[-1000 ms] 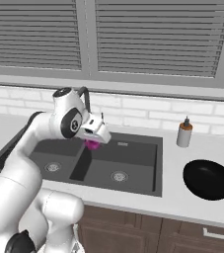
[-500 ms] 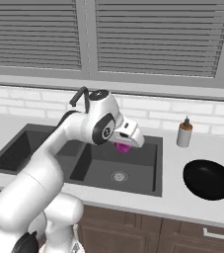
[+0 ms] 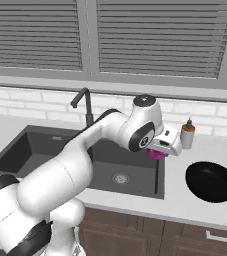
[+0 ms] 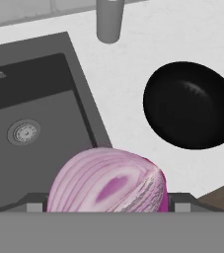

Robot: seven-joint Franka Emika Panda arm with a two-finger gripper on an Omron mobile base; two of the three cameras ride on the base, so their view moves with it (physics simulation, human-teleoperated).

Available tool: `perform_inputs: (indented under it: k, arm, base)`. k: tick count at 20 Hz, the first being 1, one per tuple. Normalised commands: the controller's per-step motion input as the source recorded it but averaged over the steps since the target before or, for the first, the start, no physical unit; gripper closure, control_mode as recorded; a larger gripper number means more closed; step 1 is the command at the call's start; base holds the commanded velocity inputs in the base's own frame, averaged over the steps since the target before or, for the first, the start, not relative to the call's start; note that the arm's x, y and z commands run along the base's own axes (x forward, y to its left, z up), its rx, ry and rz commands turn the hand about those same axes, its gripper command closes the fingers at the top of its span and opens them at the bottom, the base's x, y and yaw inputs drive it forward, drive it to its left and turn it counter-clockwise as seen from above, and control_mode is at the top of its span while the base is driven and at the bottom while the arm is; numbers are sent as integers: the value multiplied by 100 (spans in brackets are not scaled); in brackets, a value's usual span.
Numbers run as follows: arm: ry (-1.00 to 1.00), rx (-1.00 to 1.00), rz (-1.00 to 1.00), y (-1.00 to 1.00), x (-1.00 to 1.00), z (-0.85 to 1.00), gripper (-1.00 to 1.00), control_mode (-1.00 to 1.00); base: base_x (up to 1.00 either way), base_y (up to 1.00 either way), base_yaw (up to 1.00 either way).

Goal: Pick the onion from the sink and place it in the bowl. Then pick the bowl and place it in the microwave. Then close the microwave door and press the start button.

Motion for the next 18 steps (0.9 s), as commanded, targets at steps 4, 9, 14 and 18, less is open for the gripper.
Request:
perform_inputs:
  k: [4, 9, 14, 18]
  arm:
    - [0, 3, 0, -82, 0, 0, 100, -100]
    - [3, 0, 0, -61, 13, -7, 100, -100]
    - [5, 0, 0, -51, 22, -18, 100, -100]
    - [2, 0, 0, -43, 24, -25, 100, -100]
  base:
    - [0, 0, 0]
    - [0, 0, 0]
    - [0, 0, 0]
    - [0, 0, 0]
